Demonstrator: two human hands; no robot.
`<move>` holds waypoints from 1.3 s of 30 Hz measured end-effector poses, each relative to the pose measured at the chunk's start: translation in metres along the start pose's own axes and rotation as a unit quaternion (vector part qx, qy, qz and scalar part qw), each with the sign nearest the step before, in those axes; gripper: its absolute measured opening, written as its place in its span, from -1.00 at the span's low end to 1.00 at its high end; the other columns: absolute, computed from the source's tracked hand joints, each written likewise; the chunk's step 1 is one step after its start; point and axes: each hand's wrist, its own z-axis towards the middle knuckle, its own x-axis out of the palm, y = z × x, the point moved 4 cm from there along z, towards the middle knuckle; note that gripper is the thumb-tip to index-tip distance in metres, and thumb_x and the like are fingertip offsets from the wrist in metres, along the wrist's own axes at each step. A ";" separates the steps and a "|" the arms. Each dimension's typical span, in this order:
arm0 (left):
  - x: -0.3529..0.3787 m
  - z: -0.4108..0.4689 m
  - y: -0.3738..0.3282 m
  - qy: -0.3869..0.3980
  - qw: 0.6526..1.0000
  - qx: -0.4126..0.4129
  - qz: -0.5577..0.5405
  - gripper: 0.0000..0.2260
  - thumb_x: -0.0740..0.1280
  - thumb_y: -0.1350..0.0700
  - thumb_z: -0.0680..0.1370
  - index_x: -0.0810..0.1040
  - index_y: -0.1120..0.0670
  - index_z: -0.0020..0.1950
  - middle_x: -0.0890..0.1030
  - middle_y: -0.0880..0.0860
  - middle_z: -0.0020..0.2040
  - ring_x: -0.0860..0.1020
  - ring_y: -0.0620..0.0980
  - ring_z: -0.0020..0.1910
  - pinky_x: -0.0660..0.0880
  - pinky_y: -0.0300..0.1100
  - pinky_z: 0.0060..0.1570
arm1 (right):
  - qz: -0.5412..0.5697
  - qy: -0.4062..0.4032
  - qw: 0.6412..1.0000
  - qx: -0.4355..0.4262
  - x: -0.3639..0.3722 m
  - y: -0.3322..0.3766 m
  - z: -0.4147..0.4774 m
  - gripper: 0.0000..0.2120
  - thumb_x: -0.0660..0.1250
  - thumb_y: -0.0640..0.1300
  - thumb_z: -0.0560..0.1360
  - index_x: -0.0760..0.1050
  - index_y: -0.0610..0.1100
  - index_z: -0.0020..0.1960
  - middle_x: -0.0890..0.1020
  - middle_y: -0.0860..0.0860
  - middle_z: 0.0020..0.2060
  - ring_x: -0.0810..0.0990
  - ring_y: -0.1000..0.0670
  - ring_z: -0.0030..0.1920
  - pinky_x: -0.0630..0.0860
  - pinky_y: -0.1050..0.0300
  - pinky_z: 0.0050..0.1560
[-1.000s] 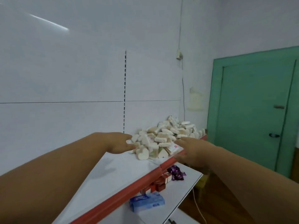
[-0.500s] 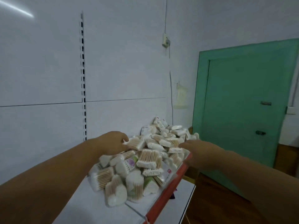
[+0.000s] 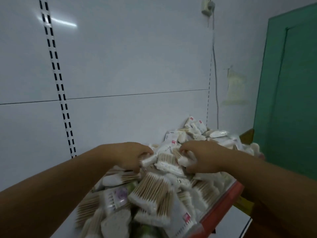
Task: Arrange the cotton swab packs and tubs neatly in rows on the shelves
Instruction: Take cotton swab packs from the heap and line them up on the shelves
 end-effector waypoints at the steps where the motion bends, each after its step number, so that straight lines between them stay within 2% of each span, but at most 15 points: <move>1: 0.000 0.001 0.001 -0.017 1.000 -0.007 -0.006 -0.39 0.43 0.08 0.45 0.31 -0.07 0.47 0.43 -0.06 0.38 0.40 -0.05 0.31 0.33 -0.21 0.27 | 0.006 0.001 1.000 -0.012 0.001 -0.002 0.006 -0.44 0.41 0.13 0.42 0.34 0.05 0.36 0.48 0.06 0.25 0.46 0.02 0.19 0.43 0.10 0.17; 6: -0.002 -0.003 0.008 -0.095 0.987 -0.019 -0.126 -0.61 0.35 0.08 0.56 0.46 -0.05 0.39 0.50 -0.12 0.31 0.45 -0.13 0.27 0.33 -0.27 0.25 | 0.025 -0.024 0.997 -0.065 -0.005 -0.013 0.027 -0.64 0.39 0.09 0.43 0.44 0.06 0.19 0.55 0.11 0.04 0.50 0.09 -0.02 0.46 0.21 -0.04; 8: -0.007 -0.011 0.020 -0.161 0.951 -0.025 -0.262 -0.72 0.34 0.15 0.58 0.54 0.01 0.29 0.59 -0.03 0.22 0.53 -0.09 0.18 0.41 -0.15 0.28 | 0.089 -0.052 0.993 -0.060 -0.016 -0.024 0.034 -0.70 0.35 0.04 0.48 0.46 0.03 0.19 0.56 0.12 -0.05 0.52 0.12 -0.09 0.42 0.29 -0.16; 10: -0.013 -0.026 0.029 -0.224 0.864 -0.063 -0.446 -0.81 0.30 0.20 0.59 0.58 0.07 0.19 0.65 0.12 0.05 0.60 -0.02 0.01 0.51 -0.02 0.14 | 0.224 -0.128 0.966 -0.024 -0.032 -0.038 0.042 -0.80 0.34 -0.03 0.51 0.46 0.01 0.12 0.58 0.08 -0.10 0.55 0.08 -0.15 0.43 0.24 -0.23; 13: -0.011 -0.042 0.032 -0.259 0.677 -0.111 -0.680 -0.84 0.23 0.17 0.62 0.51 0.16 0.16 0.66 0.18 -0.05 0.64 0.09 -0.14 0.58 0.11 -0.02 | 0.513 -0.210 0.832 0.032 -0.046 -0.049 0.054 -0.93 0.28 -0.18 0.53 0.49 -0.06 0.00 0.60 -0.06 -0.14 0.56 -0.05 -0.21 0.45 0.11 -0.24; 15: -0.008 -0.054 0.029 -0.287 0.588 -0.119 -0.747 -0.81 0.22 0.13 0.62 0.51 0.18 0.16 0.68 0.21 -0.03 0.67 0.15 -0.14 0.63 0.14 -0.17 | 0.660 -0.154 0.735 0.000 -0.049 -0.032 0.060 -0.86 0.23 -0.28 0.54 0.54 -0.12 -0.09 0.60 -0.10 -0.20 0.57 -0.03 -0.27 0.50 0.11 -0.26; 17: -0.003 -0.063 0.020 -0.301 0.548 -0.119 -0.771 -0.78 0.23 0.08 0.61 0.52 0.15 0.17 0.69 0.19 -0.02 0.68 0.14 -0.16 0.64 0.02 -0.35 | 0.704 -0.071 0.703 -0.069 -0.052 -0.006 0.060 -0.82 0.23 -0.31 0.55 0.58 -0.14 -0.11 0.62 -0.07 -0.26 0.60 0.02 -0.30 0.54 0.13 -0.29; 21: 0.007 -0.071 0.001 -0.331 0.542 -0.136 -0.760 -0.74 0.28 0.03 0.57 0.53 0.14 0.19 0.70 0.14 -0.01 0.69 0.10 -0.11 0.65 -0.03 -0.31 | 0.645 0.008 0.744 -0.172 -0.049 0.042 0.058 -0.84 0.30 -0.27 0.52 0.64 -0.11 -0.03 0.67 -0.06 -0.22 0.63 0.03 -0.26 0.56 0.15 -0.22; 25: 0.008 -0.080 -0.020 -0.314 0.510 -0.087 -0.796 -0.65 0.27 0.02 0.55 0.52 0.18 0.26 0.66 0.19 0.10 0.66 0.17 0.03 0.65 0.06 -0.15 | 0.604 -0.040 0.773 -0.188 -0.049 0.062 0.058 -0.90 0.41 -0.20 0.47 0.64 -0.09 -0.03 0.71 -0.01 -0.19 0.66 0.03 -0.23 0.59 0.13 -0.19; 29: 0.007 -0.086 -0.037 -0.316 0.544 -0.049 -0.776 -0.54 0.40 0.23 0.34 0.51 0.21 0.23 0.67 0.23 0.05 0.67 0.17 -0.06 0.61 -0.10 -0.27 | 0.580 -0.091 0.789 -0.179 -0.051 0.070 0.050 -0.81 0.47 -0.12 0.42 0.61 -0.13 0.01 0.66 -0.05 -0.12 0.63 0.06 -0.22 0.56 0.22 -0.23; 31: 0.009 -0.087 -0.039 -0.345 0.538 -0.059 -0.767 -0.53 0.41 0.29 0.28 0.53 0.21 0.20 0.68 0.22 -0.01 0.68 0.15 -0.12 0.60 -0.14 -0.33 | 0.562 -0.104 0.803 -0.169 -0.052 0.067 0.044 -0.82 0.43 -0.06 0.45 0.58 -0.05 0.04 0.63 0.04 -0.10 0.65 0.06 -0.20 0.61 0.19 -0.18; 32: 0.010 -0.087 -0.037 -0.359 0.527 -0.061 -0.768 -0.54 0.40 0.29 0.29 0.53 0.20 0.19 0.68 0.22 -0.01 0.68 0.16 -0.12 0.60 -0.13 -0.33 | 0.535 -0.119 0.822 -0.154 -0.051 0.061 0.041 -0.82 0.41 -0.02 0.46 0.56 -0.01 0.05 0.61 0.08 -0.09 0.65 0.05 -0.17 0.62 0.15 -0.13; 34: 0.011 -0.089 -0.031 -0.381 0.502 -0.063 -0.774 -0.55 0.39 0.28 0.31 0.52 0.20 0.21 0.68 0.22 0.01 0.68 0.16 -0.09 0.62 -0.12 -0.30 | 0.381 -0.153 0.905 -0.114 -0.047 0.045 0.033 -0.80 0.40 0.04 0.47 0.51 0.08 0.07 0.57 0.16 -0.05 0.60 0.08 -0.09 0.58 0.15 -0.05; 36: 0.014 -0.088 -0.028 -0.386 0.485 -0.059 -0.783 -0.52 0.38 0.25 0.30 0.51 0.21 0.23 0.68 0.22 0.03 0.68 0.15 -0.08 0.63 -0.13 -0.29 | 0.192 -0.077 0.974 -0.097 -0.031 0.035 0.025 -0.69 0.39 0.03 0.45 0.45 0.14 0.17 0.52 0.18 0.09 0.52 0.11 0.06 0.49 0.16 0.07; 39: 0.019 -0.083 -0.033 -0.362 0.478 -0.055 -0.798 -0.55 0.38 0.24 0.31 0.52 0.22 0.21 0.69 0.21 0.00 0.69 0.11 -0.14 0.61 -0.16 -0.32 | 0.105 0.069 0.985 -0.118 0.003 0.033 0.016 -0.47 0.42 -0.03 0.42 0.36 0.13 0.34 0.43 0.12 0.27 0.42 0.08 0.22 0.40 0.17 0.21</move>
